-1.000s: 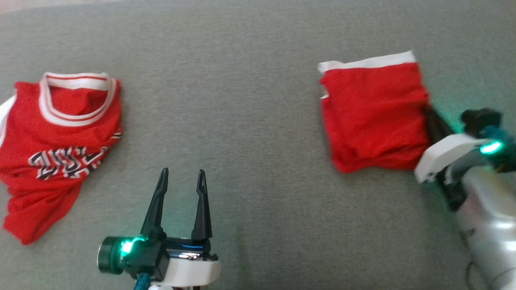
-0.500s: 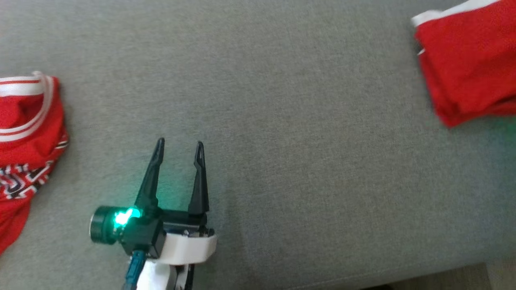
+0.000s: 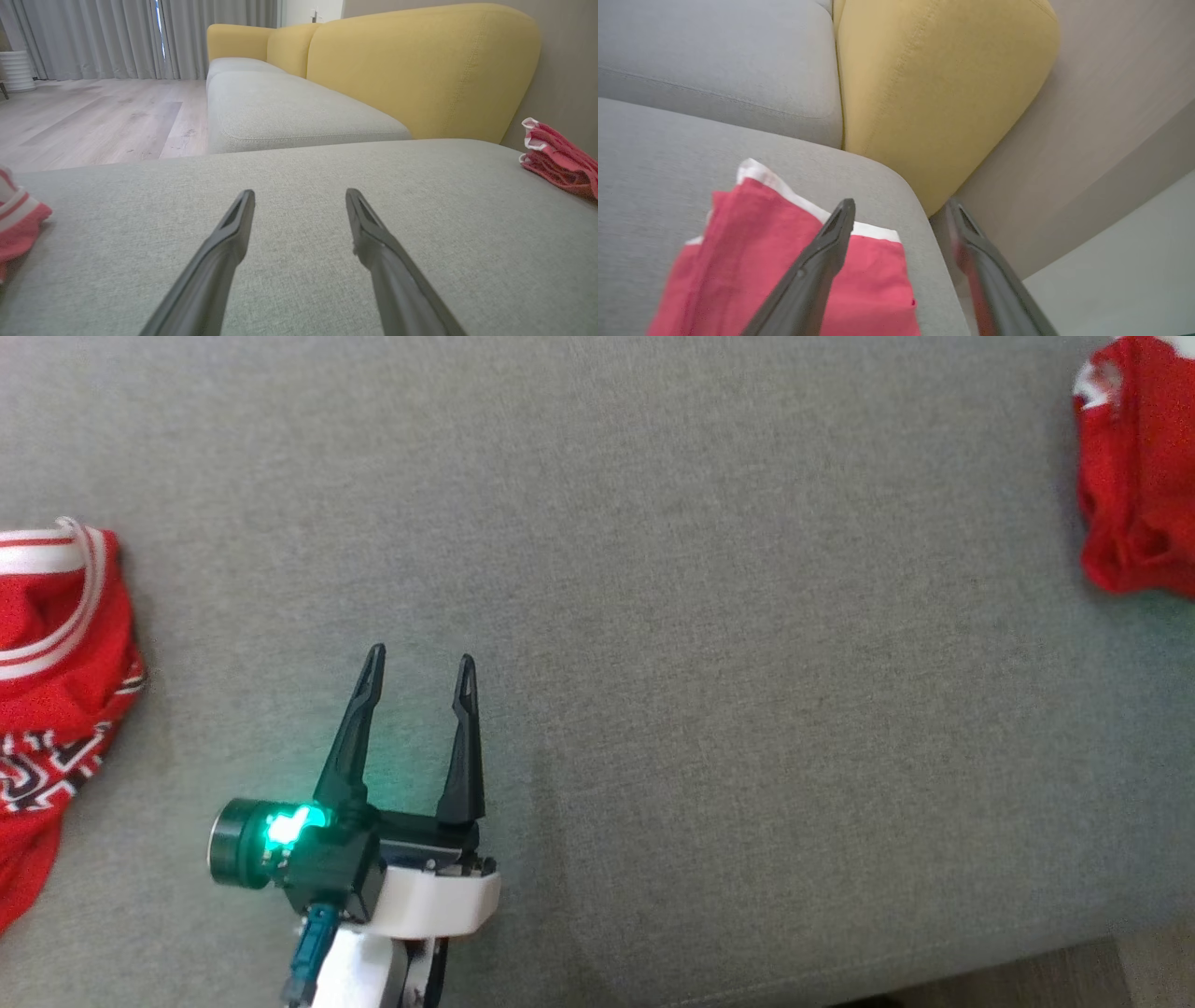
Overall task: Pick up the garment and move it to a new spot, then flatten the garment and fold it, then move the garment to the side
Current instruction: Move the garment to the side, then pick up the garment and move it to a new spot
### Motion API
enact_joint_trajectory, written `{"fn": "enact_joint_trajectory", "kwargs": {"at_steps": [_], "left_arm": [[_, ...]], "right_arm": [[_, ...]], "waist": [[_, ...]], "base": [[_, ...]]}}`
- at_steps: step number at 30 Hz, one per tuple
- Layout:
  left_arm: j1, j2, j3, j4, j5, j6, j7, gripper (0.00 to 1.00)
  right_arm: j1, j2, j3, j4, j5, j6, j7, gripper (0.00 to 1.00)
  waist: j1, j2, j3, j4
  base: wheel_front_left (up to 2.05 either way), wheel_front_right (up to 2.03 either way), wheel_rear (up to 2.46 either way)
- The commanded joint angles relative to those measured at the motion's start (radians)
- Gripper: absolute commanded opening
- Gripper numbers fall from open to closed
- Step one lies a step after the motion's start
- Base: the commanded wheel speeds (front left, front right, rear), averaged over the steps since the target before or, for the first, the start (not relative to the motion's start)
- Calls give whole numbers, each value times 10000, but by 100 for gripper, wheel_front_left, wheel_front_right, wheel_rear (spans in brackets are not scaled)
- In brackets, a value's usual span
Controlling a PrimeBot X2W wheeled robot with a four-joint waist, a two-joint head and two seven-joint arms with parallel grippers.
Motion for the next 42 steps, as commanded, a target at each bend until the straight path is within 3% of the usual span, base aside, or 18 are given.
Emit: {"fn": "enact_joint_trajectory", "kwargs": {"at_steps": [1,7,19,29,35,42], "left_arm": [[-58,-32,265,-267,-99,98,-95,100],[321,-32,133,-144,-485,291,-95,100],[1509,-32,295,562,-1404,819,-95,100],[2489,-32,943,-96,-1404,1193,-95,100],[3345,-32,1196,-338,-1134,852,-95,100],[3681,-32,1382,-231,-1071,675,-95,100]], "right_arm": [[406,168,-13,-509,-229,65,-122,100],[1868,1565,124,-2131,-272,65,-136,100],[5502,4012,2039,-3997,1974,65,-138,100],[8393,4296,1800,-6941,2281,65,-139,100],[9592,4335,1552,-7377,2063,65,-139,100],[9963,4384,1521,-7400,1860,65,-139,100]], "waist": [[0,0,-304,85],[0,0,-1348,414],[0,0,-3990,1237],[0,0,-5210,1221],[0,0,-5518,1112],[0,0,-5644,1070]], "base": [[0,0,0],[0,0,0],[0,0,0],[0,0,0],[0,0,0],[0,0,0]]}}
